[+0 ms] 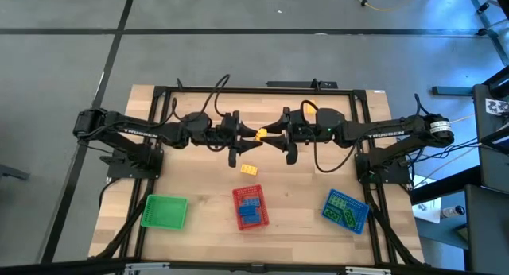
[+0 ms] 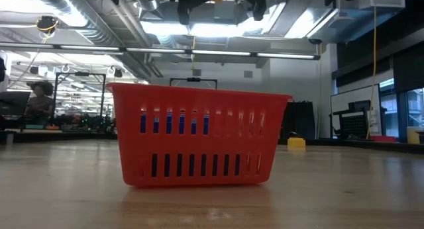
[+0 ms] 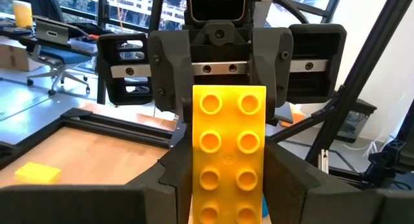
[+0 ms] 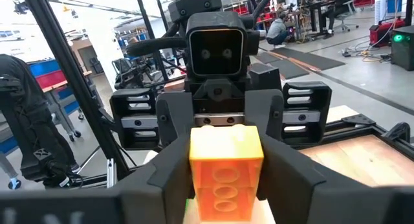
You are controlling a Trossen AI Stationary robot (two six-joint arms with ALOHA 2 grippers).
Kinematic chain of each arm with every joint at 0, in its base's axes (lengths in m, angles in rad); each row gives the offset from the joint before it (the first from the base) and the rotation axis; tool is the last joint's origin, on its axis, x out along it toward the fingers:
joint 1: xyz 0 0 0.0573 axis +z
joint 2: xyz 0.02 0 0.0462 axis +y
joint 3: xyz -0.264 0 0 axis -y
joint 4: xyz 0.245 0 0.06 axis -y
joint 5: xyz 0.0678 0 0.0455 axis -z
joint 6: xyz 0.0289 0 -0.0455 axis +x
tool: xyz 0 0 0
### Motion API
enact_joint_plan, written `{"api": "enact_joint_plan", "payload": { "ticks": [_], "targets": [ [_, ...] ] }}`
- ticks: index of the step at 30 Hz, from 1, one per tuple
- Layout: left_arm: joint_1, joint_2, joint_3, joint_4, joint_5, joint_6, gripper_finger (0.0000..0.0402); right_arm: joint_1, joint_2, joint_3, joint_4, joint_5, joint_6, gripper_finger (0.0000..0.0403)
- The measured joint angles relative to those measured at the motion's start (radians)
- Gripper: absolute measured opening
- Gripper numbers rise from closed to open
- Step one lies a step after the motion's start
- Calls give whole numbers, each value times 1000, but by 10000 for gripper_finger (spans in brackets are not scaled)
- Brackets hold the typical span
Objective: Sort & place blocks by color
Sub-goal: Put the left yellow game piece into the green bin
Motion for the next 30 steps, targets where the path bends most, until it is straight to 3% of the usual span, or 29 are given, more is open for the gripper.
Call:
{"api": "enact_joint_plan", "payload": {
  "ticks": [6,11,15,23,26,30],
  "targets": [
    [0,-1,0,-6,4,-2,135,0,0,0,-1,0,-1,143],
    [4,-1,0,-25,9,-12,198,0,0,0,1,-11,1,143],
    [34,-52,-2,-113,72,-16,225,-2,-17,0,-14,-24,-8,143],
    [125,-328,-6,-498,118,-8,227,-29,-134,1,-368,-42,-58,143],
    [139,-443,-61,-510,97,7,227,-29,-193,-13,-484,-41,-80,143],
    [135,-598,-176,-479,-6,-25,227,-29,-287,-74,-516,3,-65,143]
  ]
}}
